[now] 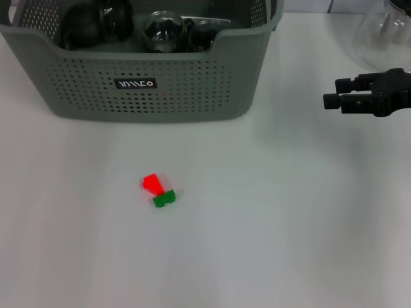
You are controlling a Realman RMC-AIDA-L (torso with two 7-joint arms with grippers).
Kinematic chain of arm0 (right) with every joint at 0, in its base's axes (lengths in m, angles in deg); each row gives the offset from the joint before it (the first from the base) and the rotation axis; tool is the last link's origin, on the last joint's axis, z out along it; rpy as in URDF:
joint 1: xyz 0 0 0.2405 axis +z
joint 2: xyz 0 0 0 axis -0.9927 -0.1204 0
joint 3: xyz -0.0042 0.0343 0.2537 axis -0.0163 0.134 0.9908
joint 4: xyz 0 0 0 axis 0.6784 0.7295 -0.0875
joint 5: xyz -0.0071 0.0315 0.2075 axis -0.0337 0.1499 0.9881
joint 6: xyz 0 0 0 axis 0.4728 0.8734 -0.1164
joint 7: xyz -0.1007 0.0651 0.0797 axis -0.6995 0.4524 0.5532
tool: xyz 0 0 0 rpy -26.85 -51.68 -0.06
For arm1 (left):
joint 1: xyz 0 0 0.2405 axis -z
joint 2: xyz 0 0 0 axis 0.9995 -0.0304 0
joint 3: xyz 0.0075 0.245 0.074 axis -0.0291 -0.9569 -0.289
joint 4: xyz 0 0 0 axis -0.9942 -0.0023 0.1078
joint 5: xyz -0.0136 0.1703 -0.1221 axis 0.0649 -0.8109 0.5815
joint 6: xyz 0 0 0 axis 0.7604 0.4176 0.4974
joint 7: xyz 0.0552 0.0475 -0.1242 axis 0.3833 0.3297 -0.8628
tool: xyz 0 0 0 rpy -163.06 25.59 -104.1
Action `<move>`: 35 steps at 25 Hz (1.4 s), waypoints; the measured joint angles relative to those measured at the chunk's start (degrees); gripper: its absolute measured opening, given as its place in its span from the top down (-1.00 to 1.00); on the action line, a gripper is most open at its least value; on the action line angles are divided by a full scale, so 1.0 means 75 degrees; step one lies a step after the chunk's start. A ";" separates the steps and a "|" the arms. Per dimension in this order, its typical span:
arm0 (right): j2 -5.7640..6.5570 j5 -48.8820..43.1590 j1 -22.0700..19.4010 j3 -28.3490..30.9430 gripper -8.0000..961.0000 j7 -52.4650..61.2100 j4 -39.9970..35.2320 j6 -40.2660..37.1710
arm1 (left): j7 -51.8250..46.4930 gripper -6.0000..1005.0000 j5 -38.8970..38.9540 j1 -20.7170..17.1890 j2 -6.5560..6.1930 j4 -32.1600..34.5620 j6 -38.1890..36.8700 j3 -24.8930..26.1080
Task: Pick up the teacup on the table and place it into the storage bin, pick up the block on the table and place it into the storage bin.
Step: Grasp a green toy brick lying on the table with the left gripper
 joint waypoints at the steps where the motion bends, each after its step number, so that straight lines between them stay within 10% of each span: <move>1: 0.0000 0.0007 -0.0003 0.0000 -0.25 -0.0003 0.0000 -0.0002 | 0.0031 -0.31 0.0028 -0.0104 0.0111 0.0487 -0.0018 0.0158; 6: 0.0009 0.0022 -0.0013 0.0040 -0.25 -0.0009 0.0000 -0.0004 | 0.0260 -0.43 0.1216 -0.0987 0.0701 0.3153 -0.0118 0.0957; 10: 0.0011 0.0025 -0.0023 0.0085 -0.25 -0.0017 0.0000 -0.0005 | 0.0766 -0.53 0.3787 -0.2172 0.0859 0.4696 -0.0503 0.1228; 18: 0.0015 0.0029 -0.0035 0.0192 -0.25 0.0030 0.0007 0.0025 | 0.3705 -0.53 0.8297 -0.3775 0.1118 0.5108 -0.2913 0.1144; 26: -0.0077 0.0030 -0.0027 0.0456 -0.25 0.0174 0.0095 -0.0007 | 0.5160 -0.52 0.5583 -0.3674 0.1243 0.4439 -0.3561 -0.0659; 35: -0.0155 0.0028 -0.0028 0.0644 -0.25 0.0323 0.0405 0.0124 | 0.6019 -0.51 0.1695 -0.2825 0.1256 0.2837 -0.2043 -0.3812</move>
